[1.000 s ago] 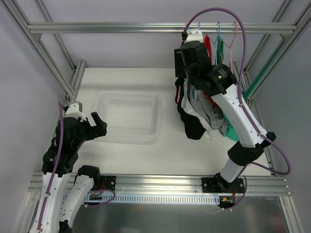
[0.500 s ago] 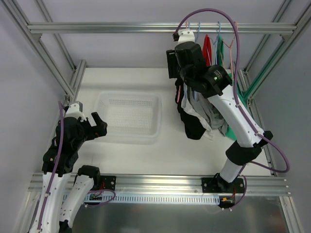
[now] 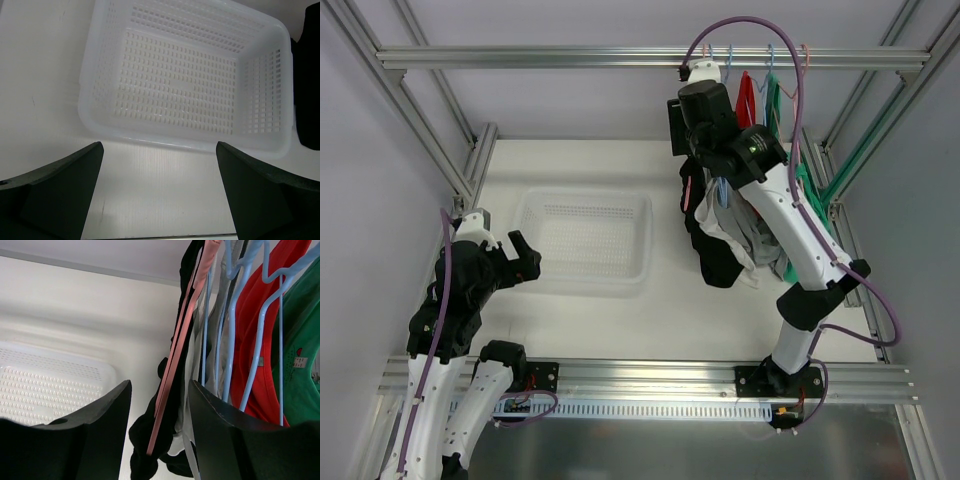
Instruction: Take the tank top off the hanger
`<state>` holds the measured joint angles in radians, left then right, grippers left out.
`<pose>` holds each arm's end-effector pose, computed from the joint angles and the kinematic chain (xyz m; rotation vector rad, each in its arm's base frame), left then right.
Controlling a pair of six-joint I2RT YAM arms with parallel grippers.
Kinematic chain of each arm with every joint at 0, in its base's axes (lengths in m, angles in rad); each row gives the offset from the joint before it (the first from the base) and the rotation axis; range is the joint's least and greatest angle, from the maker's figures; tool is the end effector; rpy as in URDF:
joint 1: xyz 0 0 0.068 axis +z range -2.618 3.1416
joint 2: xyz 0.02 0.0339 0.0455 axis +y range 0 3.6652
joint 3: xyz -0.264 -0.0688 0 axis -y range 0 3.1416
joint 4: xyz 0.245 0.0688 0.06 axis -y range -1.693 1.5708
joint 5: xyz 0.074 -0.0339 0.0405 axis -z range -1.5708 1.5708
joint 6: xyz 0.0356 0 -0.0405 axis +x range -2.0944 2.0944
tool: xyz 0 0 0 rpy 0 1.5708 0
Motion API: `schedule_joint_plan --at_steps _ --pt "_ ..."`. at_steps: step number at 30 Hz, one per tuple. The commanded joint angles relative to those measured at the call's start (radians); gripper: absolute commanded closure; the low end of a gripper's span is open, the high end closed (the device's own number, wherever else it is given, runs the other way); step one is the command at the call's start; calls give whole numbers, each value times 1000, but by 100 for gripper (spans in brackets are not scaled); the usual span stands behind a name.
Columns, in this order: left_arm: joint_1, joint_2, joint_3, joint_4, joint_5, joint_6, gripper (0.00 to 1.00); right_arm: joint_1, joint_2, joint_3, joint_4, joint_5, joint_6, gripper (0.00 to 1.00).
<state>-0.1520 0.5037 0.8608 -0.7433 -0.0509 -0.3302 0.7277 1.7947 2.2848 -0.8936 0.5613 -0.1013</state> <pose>0.0980 -0.0132 0.3415 -0.2084 1.9549 -0.2672 0.2831 0.2268 0.4983 -0.4291 1.8631 -0.1329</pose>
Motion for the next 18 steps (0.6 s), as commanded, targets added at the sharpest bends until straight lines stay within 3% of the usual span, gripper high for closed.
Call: schedule_joint_plan --at_steps 1,5,9,10,13,14,18 --pt "-11 7 -2 28 36 -6 1 -5 -1 35 28 16 3 47" --pt "-11 6 -3 27 37 -6 1 -27 28 48 36 9 31 65" --pt "-12 2 -3 28 36 -6 1 -47 54 51 48 9 72 70" --pt "-11 4 -3 28 36 -6 2 -48 58 50 50 28 78 80" --pt "-12 6 -3 28 39 -6 1 -47 52 47 73 25 97 91" --pt "-12 7 -3 28 39 -6 1 -45 46 47 97 6 98 99" --pt "-12 12 -3 28 43 -4 1 -39 -14 -2 214 -63 98 100"
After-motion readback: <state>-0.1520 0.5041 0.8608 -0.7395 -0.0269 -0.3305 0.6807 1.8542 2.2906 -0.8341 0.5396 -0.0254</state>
